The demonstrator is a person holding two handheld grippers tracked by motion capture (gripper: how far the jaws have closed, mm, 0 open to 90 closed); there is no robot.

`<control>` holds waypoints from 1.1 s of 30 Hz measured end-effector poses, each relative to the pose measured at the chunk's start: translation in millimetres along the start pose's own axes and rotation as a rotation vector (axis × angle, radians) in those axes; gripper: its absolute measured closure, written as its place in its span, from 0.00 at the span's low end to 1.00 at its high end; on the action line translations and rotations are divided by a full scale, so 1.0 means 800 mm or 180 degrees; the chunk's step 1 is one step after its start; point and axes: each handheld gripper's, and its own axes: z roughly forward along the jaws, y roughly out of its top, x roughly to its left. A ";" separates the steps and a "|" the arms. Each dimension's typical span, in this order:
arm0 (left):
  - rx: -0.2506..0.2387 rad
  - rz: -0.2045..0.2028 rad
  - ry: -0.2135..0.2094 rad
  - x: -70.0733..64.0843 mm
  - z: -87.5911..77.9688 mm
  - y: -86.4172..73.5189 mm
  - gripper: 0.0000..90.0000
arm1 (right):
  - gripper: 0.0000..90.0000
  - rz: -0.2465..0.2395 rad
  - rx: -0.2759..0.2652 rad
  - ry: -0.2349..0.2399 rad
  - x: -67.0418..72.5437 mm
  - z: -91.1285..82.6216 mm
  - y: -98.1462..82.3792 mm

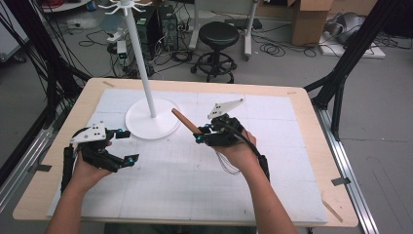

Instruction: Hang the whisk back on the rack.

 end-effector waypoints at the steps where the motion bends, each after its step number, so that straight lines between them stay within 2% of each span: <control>1: -0.0001 -0.0001 -0.0001 0.000 0.000 0.000 0.07 | 0.79 -0.0011 -0.0028 -0.0014 -0.001 -0.001 0.002; 7: -0.0009 -0.0001 -0.0003 0.000 0.000 0.000 0.07 | 0.79 -0.0016 -0.0200 -0.0070 -0.005 -0.008 0.014; 16: -0.0003 0.0003 -0.0003 0.000 0.000 0.000 0.07 | 0.79 0.0063 -0.0476 -0.0202 -0.011 -0.017 0.026; 26: -0.0005 0.0000 -0.0007 0.000 0.000 0.000 0.07 | 0.79 0.0088 -0.0603 -0.0239 -0.020 -0.023 0.047; 33: 0.0000 0.0004 -0.0005 0.000 0.000 0.000 0.07 | 0.79 0.0010 -0.0623 -0.0294 -0.032 -0.029 0.073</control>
